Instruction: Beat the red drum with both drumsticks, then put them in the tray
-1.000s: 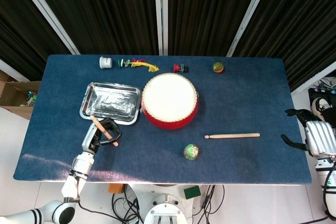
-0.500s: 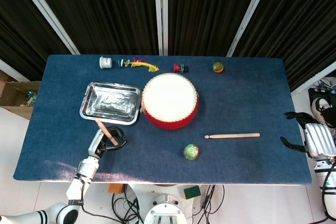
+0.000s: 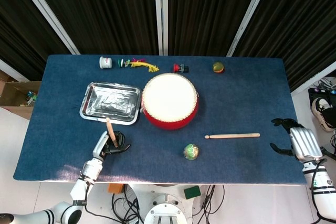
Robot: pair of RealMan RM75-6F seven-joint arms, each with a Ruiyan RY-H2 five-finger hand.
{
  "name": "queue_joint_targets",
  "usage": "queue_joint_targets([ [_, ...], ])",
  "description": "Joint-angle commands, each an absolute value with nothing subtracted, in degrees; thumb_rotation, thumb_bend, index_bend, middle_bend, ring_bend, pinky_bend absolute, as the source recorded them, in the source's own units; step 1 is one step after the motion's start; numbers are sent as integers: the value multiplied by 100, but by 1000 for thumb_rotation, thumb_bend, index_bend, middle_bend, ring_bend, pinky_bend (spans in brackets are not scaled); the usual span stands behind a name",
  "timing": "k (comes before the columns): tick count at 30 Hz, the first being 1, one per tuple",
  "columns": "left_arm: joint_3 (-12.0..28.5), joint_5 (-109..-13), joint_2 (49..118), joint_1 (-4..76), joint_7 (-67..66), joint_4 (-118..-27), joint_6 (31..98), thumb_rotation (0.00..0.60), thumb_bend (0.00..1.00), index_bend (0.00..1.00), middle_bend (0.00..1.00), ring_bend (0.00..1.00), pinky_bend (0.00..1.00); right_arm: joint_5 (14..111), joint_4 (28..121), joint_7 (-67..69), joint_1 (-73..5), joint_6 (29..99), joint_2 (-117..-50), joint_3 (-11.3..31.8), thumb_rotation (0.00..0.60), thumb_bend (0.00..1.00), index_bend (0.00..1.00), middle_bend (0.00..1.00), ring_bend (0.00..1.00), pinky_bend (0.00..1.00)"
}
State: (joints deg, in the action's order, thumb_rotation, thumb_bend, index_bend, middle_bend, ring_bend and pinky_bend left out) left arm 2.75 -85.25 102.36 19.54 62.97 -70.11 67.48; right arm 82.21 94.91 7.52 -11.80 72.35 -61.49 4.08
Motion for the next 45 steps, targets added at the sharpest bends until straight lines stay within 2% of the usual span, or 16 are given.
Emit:
queue_joint_targets([
  [1, 318, -8637, 10299, 1989, 5986, -6866, 6939, 600, 245, 898, 900, 875, 1000, 8236, 9451, 493, -1285, 7075, -6296, 358, 600, 187, 334, 381, 221, 397],
  [3, 349, -8688, 10313, 2003, 5729, -6839, 7056, 600, 329, 963, 971, 942, 1000, 8233, 9447, 297, -1357, 6992, -6397, 355, 600, 187, 336, 392, 220, 390],
  [5, 377, -8739, 10285, 2028, 5411, -6848, 7155, 600, 369, 995, 998, 983, 1000, 8230, 9420, 7, -1443, 6932, -6540, 371, 600, 186, 361, 418, 220, 375],
  [8, 395, -8811, 10118, 2079, 4803, -6953, 7228, 600, 409, 1000, 1000, 1000, 1000, 8197, 9353, -643, -1579, 6871, -6815, 405, 600, 187, 435, 441, 221, 342],
  [11, 398, -8879, 9857, 2120, 3973, -7156, 7290, 600, 479, 1000, 1000, 1000, 1000, 8115, 9349, -1141, -1747, 6685, -7117, 416, 600, 199, 468, 413, 202, 315],
  [18, 430, -8981, 9132, 2120, 1809, -7967, 7507, 600, 513, 1000, 1000, 1000, 1000, 7914, 8991, -1931, -2194, 6174, -7903, 446, 600, 297, 531, 391, 179, 308],
  [25, 491, -8986, 8681, 2034, 34, -8698, 7779, 600, 514, 1000, 1000, 1000, 1000, 7720, 8456, -2585, -2471, 6060, -8571, 527, 600, 325, 540, 386, 179, 307],
  [31, 456, -8842, 8502, 1999, -274, -9048, 7712, 600, 514, 1000, 1000, 1000, 1000, 7597, 8256, -2877, -2607, 5936, -8763, 488, 600, 341, 523, 365, 154, 272],
  [38, 423, -8735, 8484, 2011, -375, -9127, 7614, 600, 514, 1000, 1000, 1000, 1000, 7665, 8080, -3005, -2682, 5967, -8902, 402, 600, 430, 517, 358, 140, 257],
  [45, 407, -8717, 8467, 2026, -268, -9112, 7581, 600, 513, 1000, 1000, 1000, 1000, 7710, 7910, -3079, -2704, 5989, -9049, 296, 600, 441, 525, 357, 140, 256],
])
